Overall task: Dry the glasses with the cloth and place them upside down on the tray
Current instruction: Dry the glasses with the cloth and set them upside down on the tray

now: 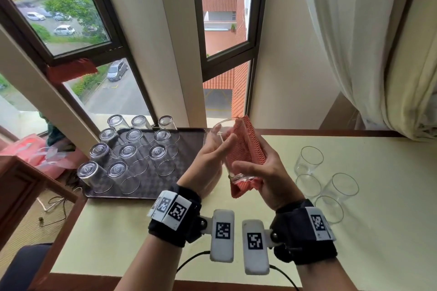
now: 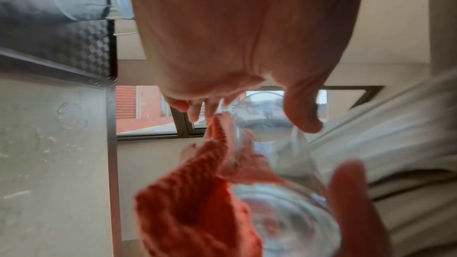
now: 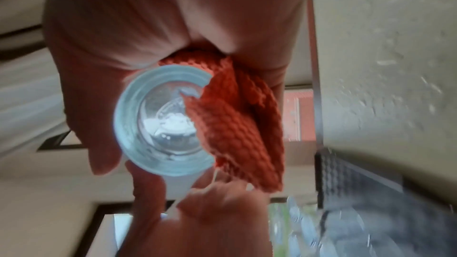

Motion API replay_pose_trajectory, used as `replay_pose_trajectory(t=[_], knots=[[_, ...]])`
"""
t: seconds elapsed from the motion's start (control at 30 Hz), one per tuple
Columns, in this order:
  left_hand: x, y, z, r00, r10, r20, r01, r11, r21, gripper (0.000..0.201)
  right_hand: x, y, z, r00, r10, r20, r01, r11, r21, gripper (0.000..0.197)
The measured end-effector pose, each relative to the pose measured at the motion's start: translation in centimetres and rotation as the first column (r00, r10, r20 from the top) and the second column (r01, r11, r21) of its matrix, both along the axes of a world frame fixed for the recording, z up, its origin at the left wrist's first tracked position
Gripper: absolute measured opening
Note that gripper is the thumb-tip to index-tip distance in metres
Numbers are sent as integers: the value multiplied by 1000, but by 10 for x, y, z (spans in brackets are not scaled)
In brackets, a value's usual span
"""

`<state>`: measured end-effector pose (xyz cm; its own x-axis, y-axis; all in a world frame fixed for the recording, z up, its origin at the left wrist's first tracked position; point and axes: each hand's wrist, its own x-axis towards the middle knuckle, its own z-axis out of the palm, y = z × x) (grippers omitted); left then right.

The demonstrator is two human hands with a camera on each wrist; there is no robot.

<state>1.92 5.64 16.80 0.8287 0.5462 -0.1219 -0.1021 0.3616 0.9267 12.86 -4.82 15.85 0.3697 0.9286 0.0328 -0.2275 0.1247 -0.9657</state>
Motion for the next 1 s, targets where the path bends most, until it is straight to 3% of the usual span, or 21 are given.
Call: replay_pose_trajectory(t=[0.07, 0.17, 0.27, 0.4, 0.53, 0.63, 0.7, 0.83, 0.87, 0.97, 1.0], knots=[[-5, 1, 1, 999, -40, 12, 40, 999, 0, 106, 2, -4, 1, 998, -1, -63, 1, 1000, 1, 91], [-5, 5, -1, 998, 64, 20, -64, 998, -15, 105, 5, -4, 6, 993, -66, 96, 67, 998, -14, 97], [-1, 0, -2, 1000, 19, 24, -20, 999, 48, 104, 0, -1, 8, 979, -75, 189, 78, 997, -8, 101], [0, -3, -2, 999, 35, 8, -36, 999, 34, 118, -8, -1, 9, 996, 8, 88, -7, 1000, -7, 92], [-4, 0, 3, 1000, -18, 21, 17, 997, 69, 101, -6, -3, 8, 995, 43, -93, -41, 999, 19, 93], [-6, 3, 5, 991, 134, 27, -136, 987, 90, 112, -4, -1, 12, 994, -52, 100, 55, 998, -29, 101], [-6, 4, 5, 988, 141, 56, -145, 987, 68, 114, -4, 0, 11, 976, -77, 202, 85, 996, -32, 104], [-5, 1, 3, 997, 79, 11, -79, 996, 45, 141, -13, 2, 8, 992, -32, 121, 33, 999, -9, 100], [-6, -1, 1, 997, 73, 7, -73, 996, 43, 134, -14, 1, 7, 998, -8, 65, 8, 1000, 1, 95], [-8, -3, -3, 999, 12, 53, -14, 999, 38, 65, -13, -2, 3, 993, 67, -102, -65, 997, 29, 95], [-9, -1, -5, 999, 6, 50, -8, 999, 38, 57, -12, -3, 3, 990, 74, -117, -71, 997, 33, 95]])
